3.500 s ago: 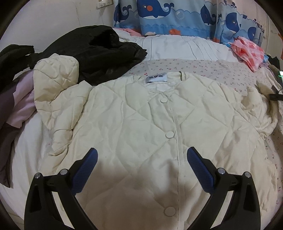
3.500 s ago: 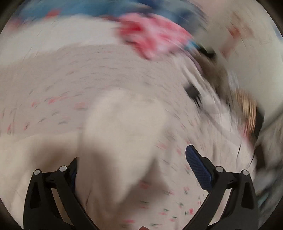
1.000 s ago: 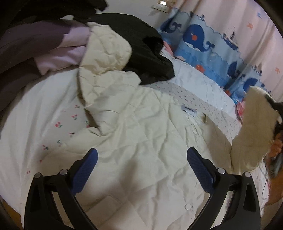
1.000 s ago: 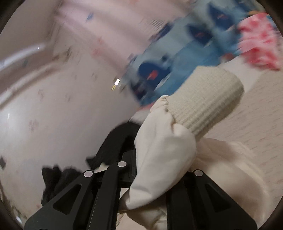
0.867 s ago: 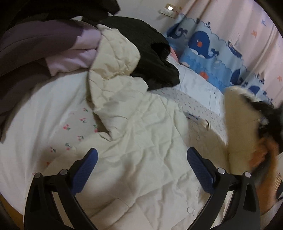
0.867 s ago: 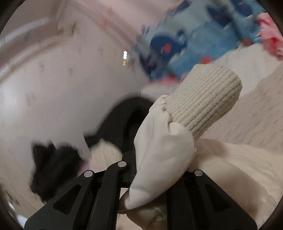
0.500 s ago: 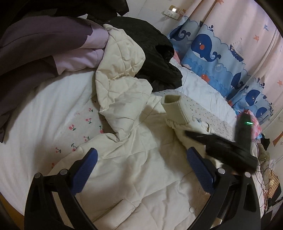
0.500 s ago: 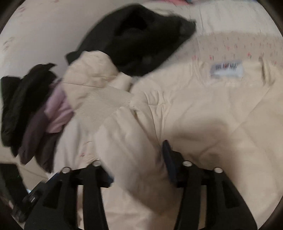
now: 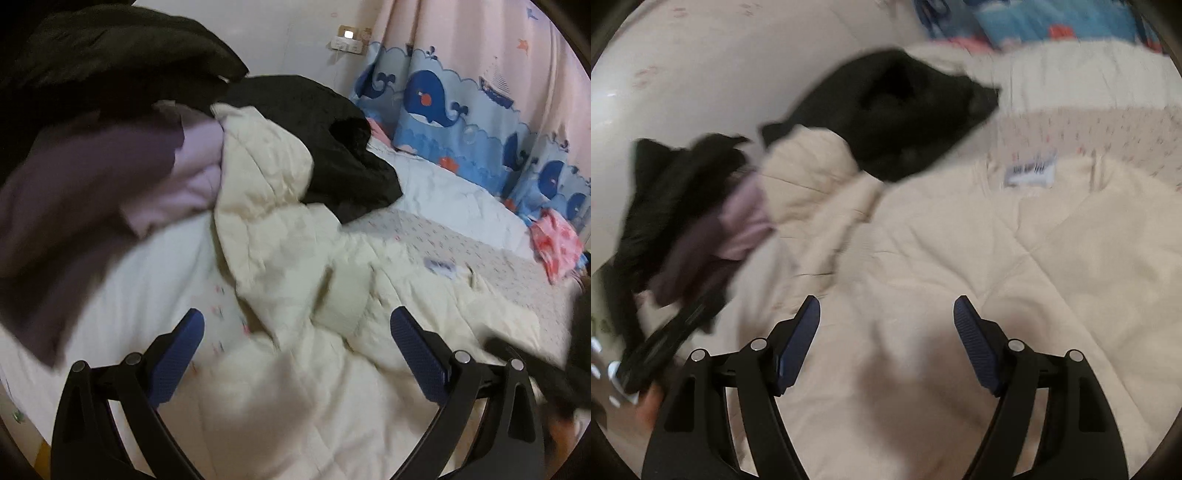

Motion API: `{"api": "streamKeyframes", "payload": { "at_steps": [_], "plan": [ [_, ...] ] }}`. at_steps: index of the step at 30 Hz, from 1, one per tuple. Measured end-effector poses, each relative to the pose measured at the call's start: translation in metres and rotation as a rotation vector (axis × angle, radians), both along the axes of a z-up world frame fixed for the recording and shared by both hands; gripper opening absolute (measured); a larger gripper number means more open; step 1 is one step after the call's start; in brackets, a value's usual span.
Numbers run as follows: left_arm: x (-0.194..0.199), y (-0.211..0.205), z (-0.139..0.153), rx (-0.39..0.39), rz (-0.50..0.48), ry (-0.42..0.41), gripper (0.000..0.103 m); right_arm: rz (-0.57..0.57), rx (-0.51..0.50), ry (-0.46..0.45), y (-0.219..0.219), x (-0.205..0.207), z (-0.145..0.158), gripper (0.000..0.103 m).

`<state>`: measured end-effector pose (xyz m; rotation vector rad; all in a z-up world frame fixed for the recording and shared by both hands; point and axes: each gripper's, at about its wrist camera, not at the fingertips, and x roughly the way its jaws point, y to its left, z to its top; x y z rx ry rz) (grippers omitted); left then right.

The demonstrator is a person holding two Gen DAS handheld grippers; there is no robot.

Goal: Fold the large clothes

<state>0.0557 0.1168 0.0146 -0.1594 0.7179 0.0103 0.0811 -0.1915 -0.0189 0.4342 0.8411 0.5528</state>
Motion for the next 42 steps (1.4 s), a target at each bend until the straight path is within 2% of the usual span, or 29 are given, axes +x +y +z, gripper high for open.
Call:
{"api": "streamKeyframes", "payload": {
  "at_steps": [2, 5, 6, 8, 11, 13, 16, 20, 21, 26, 27, 29, 30, 31, 32, 34, 38, 42],
  "plan": [
    [0.025, 0.003, 0.004, 0.048, 0.044, -0.002, 0.097, -0.013, 0.044, -0.002, -0.019, -0.024, -0.002, 0.076],
    [0.076, -0.003, 0.006, 0.167, 0.075, 0.005, 0.097, -0.036, 0.099, 0.007, -0.036, -0.04, -0.008, 0.076],
    [0.093, -0.008, 0.007, 0.216, 0.073, -0.002, 0.097, -0.05, 0.115, -0.001, -0.043, -0.043, -0.01, 0.076],
    [0.12, -0.014, 0.005, 0.252, 0.062, 0.017, 0.097, -0.076, 0.158, -0.003, -0.058, -0.05, -0.015, 0.076],
    [0.149, -0.013, 0.005, 0.222, 0.076, 0.022, 0.097, -0.113, 0.239, 0.001, -0.073, -0.053, -0.03, 0.076],
    [0.16, -0.016, 0.004, 0.217, 0.069, 0.009, 0.097, -0.12, 0.25, 0.027, -0.074, -0.049, -0.041, 0.076],
    [0.174, -0.022, -0.002, 0.189, 0.035, 0.036, 0.097, -0.121, 0.251, 0.051, -0.075, -0.046, -0.05, 0.076],
    [0.192, -0.011, -0.01, 0.188, 0.127, 0.056, 0.097, -0.114, 0.243, 0.051, -0.076, -0.047, -0.052, 0.076],
    [0.197, -0.005, -0.011, 0.166, 0.153, 0.057, 0.097, -0.113, 0.241, 0.053, -0.076, -0.047, -0.054, 0.076],
    [0.219, -0.005, -0.013, 0.132, 0.177, 0.098, 0.097, -0.115, 0.242, 0.046, -0.072, -0.046, -0.057, 0.076],
    [0.218, -0.005, -0.012, 0.121, 0.18, 0.088, 0.092, -0.115, 0.244, 0.04, -0.072, -0.046, -0.056, 0.076],
    [0.213, -0.003, -0.01, 0.097, 0.183, 0.042, 0.073, -0.12, 0.239, 0.033, -0.073, -0.047, -0.055, 0.076],
    [0.213, 0.001, -0.011, 0.079, 0.185, 0.038, 0.043, -0.122, 0.237, 0.031, -0.073, -0.047, -0.054, 0.076],
    [0.214, 0.007, -0.013, 0.022, 0.159, 0.045, 0.026, -0.126, 0.234, 0.028, -0.073, -0.047, -0.053, 0.076],
    [0.215, 0.019, -0.016, -0.068, 0.14, 0.056, 0.024, -0.132, 0.23, 0.021, -0.074, -0.048, -0.052, 0.076],
    [0.21, 0.029, -0.013, -0.106, 0.136, 0.026, 0.019, -0.139, 0.228, 0.008, -0.076, -0.049, -0.049, 0.076],
    [0.185, 0.039, 0.007, -0.203, 0.02, -0.098, 0.017, -0.152, 0.246, 0.005, -0.081, -0.049, -0.048, 0.076],
    [0.175, 0.044, 0.021, -0.297, -0.083, -0.122, 0.017, -0.165, 0.266, 0.005, -0.087, -0.049, -0.048, 0.076]
  ]
}}
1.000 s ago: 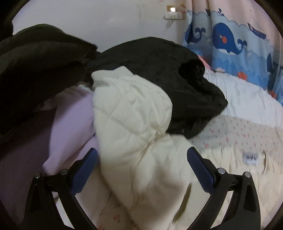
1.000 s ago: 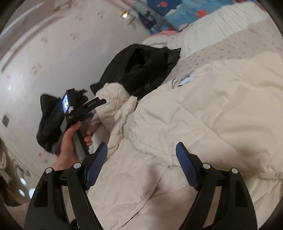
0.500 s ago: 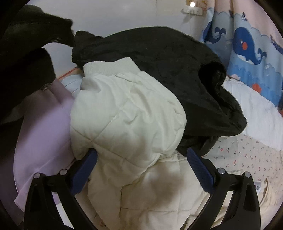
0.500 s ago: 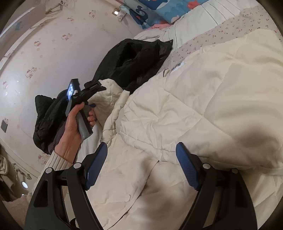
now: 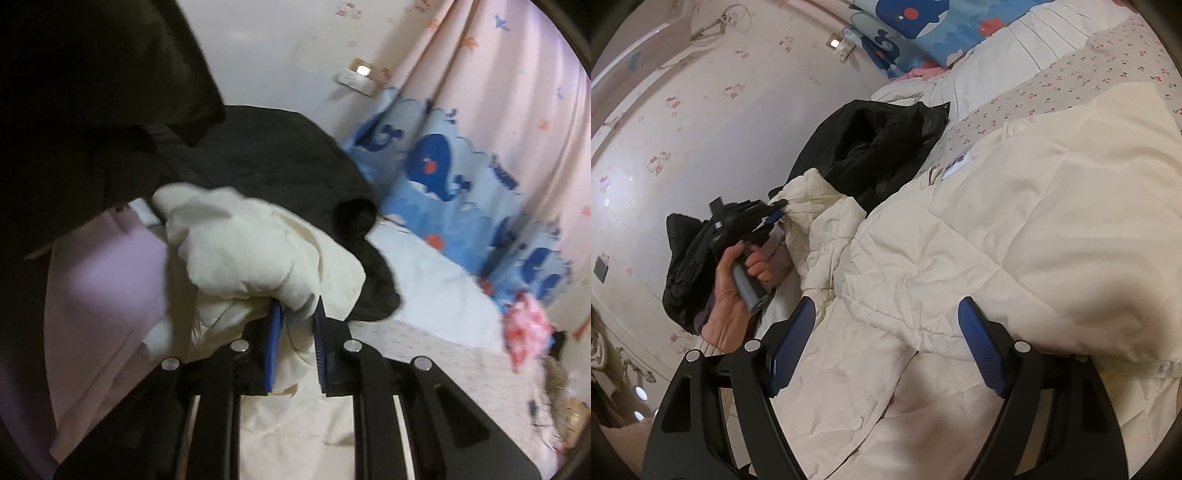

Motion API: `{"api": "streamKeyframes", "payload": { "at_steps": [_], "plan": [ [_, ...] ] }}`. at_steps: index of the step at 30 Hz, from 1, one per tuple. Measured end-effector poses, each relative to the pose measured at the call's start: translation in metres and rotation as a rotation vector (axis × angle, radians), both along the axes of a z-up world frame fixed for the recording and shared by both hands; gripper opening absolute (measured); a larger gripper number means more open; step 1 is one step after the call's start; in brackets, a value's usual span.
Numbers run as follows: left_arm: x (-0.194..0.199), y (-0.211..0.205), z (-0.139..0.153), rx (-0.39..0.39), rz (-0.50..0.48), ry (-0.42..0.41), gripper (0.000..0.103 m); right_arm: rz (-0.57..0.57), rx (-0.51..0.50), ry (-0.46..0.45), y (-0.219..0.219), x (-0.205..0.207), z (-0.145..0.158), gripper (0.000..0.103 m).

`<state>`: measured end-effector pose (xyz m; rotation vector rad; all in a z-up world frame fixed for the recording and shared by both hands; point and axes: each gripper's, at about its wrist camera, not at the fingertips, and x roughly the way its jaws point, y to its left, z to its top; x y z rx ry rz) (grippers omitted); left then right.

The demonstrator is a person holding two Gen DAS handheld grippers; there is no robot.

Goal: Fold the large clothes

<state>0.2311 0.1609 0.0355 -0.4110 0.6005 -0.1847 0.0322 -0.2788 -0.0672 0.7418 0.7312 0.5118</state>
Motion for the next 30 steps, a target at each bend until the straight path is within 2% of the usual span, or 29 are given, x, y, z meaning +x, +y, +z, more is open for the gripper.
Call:
{"api": "streamKeyframes", "payload": {
  "at_steps": [3, 7, 9, 12, 14, 17, 19, 20, 21, 23, 24, 25, 26, 27, 30],
  "plan": [
    [-0.009, -0.005, 0.012, 0.009, -0.058, -0.044, 0.016, -0.011, 0.019, -0.012, -0.005, 0.0, 0.004, 0.076],
    [-0.044, -0.028, 0.039, -0.047, -0.184, -0.167, 0.016, -0.05, 0.024, -0.028, -0.015, -0.002, 0.01, 0.076],
    [-0.067, -0.056, 0.053, -0.035, -0.279, -0.234, 0.015, -0.086, -0.012, -0.037, -0.021, -0.005, 0.014, 0.076],
    [-0.096, -0.121, 0.055, 0.024, -0.448, -0.25, 0.016, -0.135, -0.001, -0.048, -0.035, -0.008, 0.018, 0.076],
    [-0.112, -0.17, 0.037, 0.077, -0.574, -0.217, 0.015, -0.182, 0.069, -0.051, -0.054, -0.012, 0.017, 0.076],
    [-0.128, -0.243, -0.018, 0.193, -0.745, -0.096, 0.016, -0.252, 0.172, -0.055, -0.083, -0.016, 0.012, 0.08],
    [-0.137, -0.288, -0.075, 0.362, -0.832, 0.059, 0.016, -0.275, 0.304, -0.041, -0.104, -0.017, 0.0, 0.082],
    [-0.145, -0.301, -0.096, 0.456, -0.852, 0.088, 0.018, -0.275, 0.367, -0.029, -0.112, -0.017, -0.008, 0.082],
    [-0.155, -0.306, -0.104, 0.501, -0.869, 0.083, 0.019, -0.27, 0.397, -0.016, -0.117, -0.015, -0.013, 0.083],
    [-0.177, -0.313, -0.108, 0.613, -0.878, 0.042, 0.02, -0.26, 0.417, 0.005, -0.119, -0.01, -0.017, 0.085],
    [-0.191, -0.314, -0.108, 0.688, -0.891, 0.015, 0.027, -0.252, 0.421, 0.006, -0.119, -0.009, -0.018, 0.087],
    [-0.202, -0.317, -0.107, 0.726, -0.909, -0.002, 0.047, -0.242, 0.416, 0.007, -0.118, -0.006, -0.017, 0.088],
    [-0.217, -0.314, -0.103, 0.747, -0.935, -0.019, 0.055, -0.232, 0.407, 0.009, -0.116, -0.004, -0.017, 0.088],
    [-0.224, -0.308, -0.098, 0.753, -0.946, -0.031, 0.057, -0.225, 0.406, 0.013, -0.114, -0.002, -0.016, 0.089],
    [-0.24, -0.287, -0.076, 0.742, -0.964, -0.034, 0.058, -0.214, 0.426, 0.02, -0.114, 0.003, -0.015, 0.091]
  ]
}}
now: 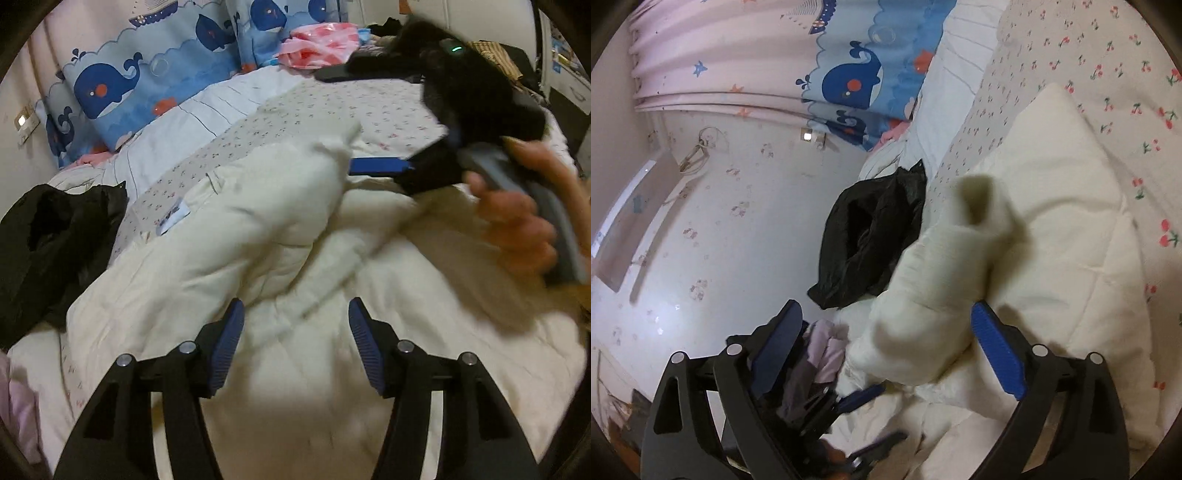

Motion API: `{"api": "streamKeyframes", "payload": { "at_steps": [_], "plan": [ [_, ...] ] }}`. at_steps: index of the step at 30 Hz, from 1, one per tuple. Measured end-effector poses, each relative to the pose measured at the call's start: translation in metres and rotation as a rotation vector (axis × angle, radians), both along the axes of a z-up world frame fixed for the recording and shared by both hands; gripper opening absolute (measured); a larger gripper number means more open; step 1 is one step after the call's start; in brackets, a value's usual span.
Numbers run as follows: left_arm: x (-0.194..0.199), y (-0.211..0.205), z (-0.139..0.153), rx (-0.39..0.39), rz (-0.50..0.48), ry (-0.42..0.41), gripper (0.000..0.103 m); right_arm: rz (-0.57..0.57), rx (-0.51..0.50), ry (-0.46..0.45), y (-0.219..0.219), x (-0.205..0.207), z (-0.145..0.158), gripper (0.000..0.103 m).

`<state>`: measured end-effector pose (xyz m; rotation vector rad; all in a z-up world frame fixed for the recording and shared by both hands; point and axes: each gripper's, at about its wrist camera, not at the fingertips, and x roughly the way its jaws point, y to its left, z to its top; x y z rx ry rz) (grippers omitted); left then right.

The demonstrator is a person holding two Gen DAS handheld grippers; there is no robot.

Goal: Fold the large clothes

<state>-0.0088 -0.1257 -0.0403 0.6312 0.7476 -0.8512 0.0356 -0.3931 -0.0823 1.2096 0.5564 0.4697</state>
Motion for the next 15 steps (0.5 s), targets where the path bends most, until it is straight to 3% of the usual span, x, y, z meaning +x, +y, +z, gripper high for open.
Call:
{"api": "streamKeyframes", "payload": {
  "at_steps": [4, 5, 6, 7, 8, 10, 11, 12, 13, 15],
  "plan": [
    [0.004, 0.058, 0.025, -0.101, 0.094, 0.038, 0.07, 0.022, -0.11, 0.025, 0.013, 0.018, 0.004, 0.088],
    [0.012, 0.069, 0.029, -0.117, 0.127, 0.042, 0.072, 0.025, -0.136, 0.033, 0.017, 0.022, 0.005, 0.068],
    [0.025, 0.085, 0.033, -0.145, 0.191, 0.054, 0.073, 0.037, -0.156, 0.06, 0.022, 0.03, 0.006, 0.031],
    [0.037, 0.1, 0.037, -0.171, 0.248, 0.071, 0.073, 0.05, -0.157, 0.075, 0.025, 0.037, 0.01, 0.023],
    [0.054, 0.116, 0.041, -0.209, 0.319, 0.091, 0.073, 0.047, -0.183, 0.064, 0.028, 0.041, 0.022, 0.022],
    [0.077, 0.147, 0.056, -0.326, 0.44, 0.111, 0.073, 0.029, -0.307, -0.068, 0.035, 0.039, 0.079, 0.021],
    [0.085, 0.164, 0.068, -0.428, 0.485, 0.115, 0.073, 0.021, -0.345, -0.125, 0.038, 0.034, 0.099, 0.02],
    [0.089, 0.173, 0.074, -0.487, 0.5, 0.113, 0.078, 0.0, -0.412, -0.207, 0.041, 0.023, 0.131, 0.02],
    [0.092, 0.18, 0.08, -0.542, 0.513, 0.101, 0.085, -0.014, -0.436, -0.237, 0.041, 0.018, 0.142, 0.02],
    [0.101, 0.181, 0.076, -0.582, 0.524, 0.104, 0.088, -0.049, -0.467, -0.256, 0.033, 0.007, 0.149, 0.02]
  ]
}}
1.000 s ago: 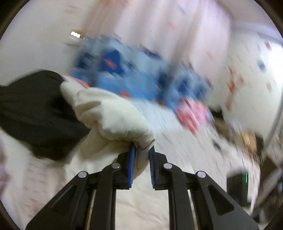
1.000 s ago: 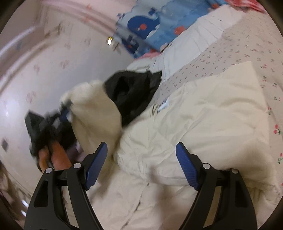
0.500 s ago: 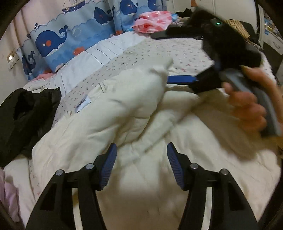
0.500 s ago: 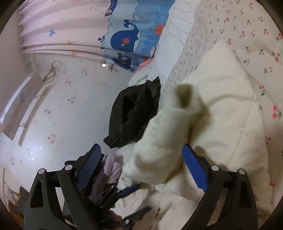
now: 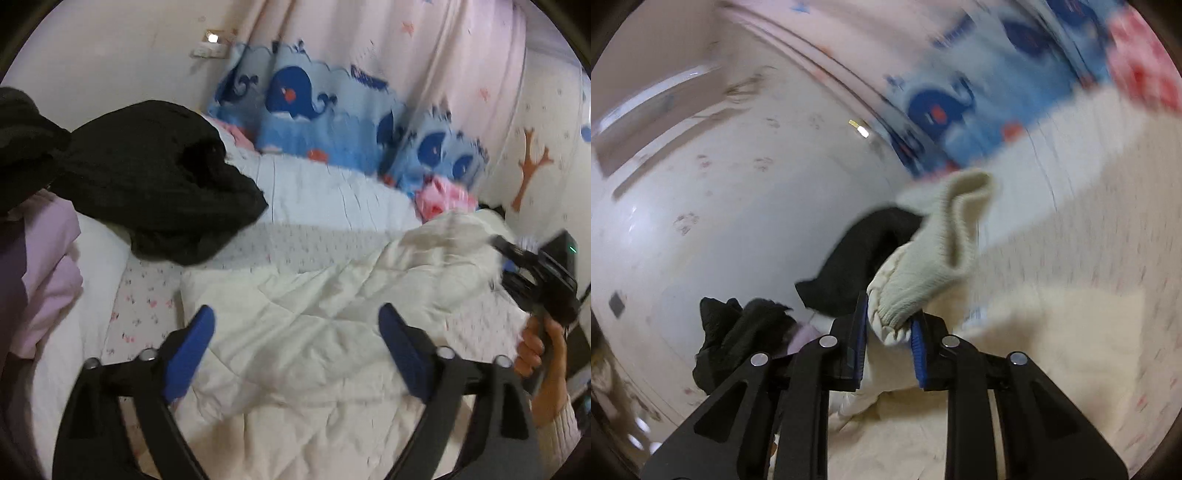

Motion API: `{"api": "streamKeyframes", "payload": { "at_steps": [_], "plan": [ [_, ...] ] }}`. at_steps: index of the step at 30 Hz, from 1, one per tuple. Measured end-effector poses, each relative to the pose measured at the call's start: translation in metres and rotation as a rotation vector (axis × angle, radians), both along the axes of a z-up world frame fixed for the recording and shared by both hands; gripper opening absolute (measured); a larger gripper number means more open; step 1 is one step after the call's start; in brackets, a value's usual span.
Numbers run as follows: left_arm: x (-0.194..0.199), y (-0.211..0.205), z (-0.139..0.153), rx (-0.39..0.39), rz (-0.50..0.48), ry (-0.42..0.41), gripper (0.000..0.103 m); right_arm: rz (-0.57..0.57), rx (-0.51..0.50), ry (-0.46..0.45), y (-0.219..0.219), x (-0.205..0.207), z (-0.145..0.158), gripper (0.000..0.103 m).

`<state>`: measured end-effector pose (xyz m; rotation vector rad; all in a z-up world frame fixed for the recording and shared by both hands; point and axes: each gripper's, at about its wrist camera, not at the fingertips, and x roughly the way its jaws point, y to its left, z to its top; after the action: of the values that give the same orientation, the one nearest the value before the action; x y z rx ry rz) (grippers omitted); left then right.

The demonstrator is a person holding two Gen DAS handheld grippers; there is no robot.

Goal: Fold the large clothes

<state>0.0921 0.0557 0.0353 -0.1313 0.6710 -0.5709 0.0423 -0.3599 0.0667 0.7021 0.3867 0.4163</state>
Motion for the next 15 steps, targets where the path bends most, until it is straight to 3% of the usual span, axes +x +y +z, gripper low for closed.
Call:
{"api": "streamKeyframes", "payload": {
  "at_steps": [2, 4, 5, 6, 7, 8, 10, 13, 15],
  "plan": [
    [0.019, -0.009, -0.025, -0.001, 0.003, 0.081, 0.088, -0.038, -0.007, 0.054, -0.01, -0.003, -0.023, 0.02],
    [0.038, -0.021, -0.064, 0.065, 0.01, 0.208, 0.088, -0.099, 0.018, 0.221, -0.026, -0.002, -0.085, 0.02],
    [0.052, -0.031, -0.1, 0.139, 0.007, 0.313, 0.088, -0.114, 0.025, 0.299, -0.031, 0.0, -0.109, 0.02],
    [0.058, -0.036, -0.124, 0.188, 0.001, 0.374, 0.088, -0.108, 0.055, 0.437, -0.037, 0.001, -0.154, 0.02],
    [0.059, -0.039, -0.142, 0.225, -0.013, 0.404, 0.088, -0.087, 0.084, 0.482, -0.039, -0.001, -0.173, 0.02],
    [0.055, -0.039, -0.145, 0.241, -0.021, 0.384, 0.088, -0.063, 0.113, 0.515, -0.04, -0.005, -0.186, 0.02],
    [0.038, -0.028, -0.127, 0.233, -0.033, 0.373, 0.088, -0.052, 0.097, 0.506, -0.043, -0.018, -0.174, 0.023],
    [0.007, 0.011, -0.092, 0.213, -0.026, 0.334, 0.088, -0.029, 0.013, 0.493, -0.048, -0.049, -0.133, 0.035],
    [-0.026, 0.051, -0.073, 0.202, -0.028, 0.324, 0.092, -0.016, -0.054, 0.509, -0.051, -0.076, -0.114, 0.069]
  ]
}}
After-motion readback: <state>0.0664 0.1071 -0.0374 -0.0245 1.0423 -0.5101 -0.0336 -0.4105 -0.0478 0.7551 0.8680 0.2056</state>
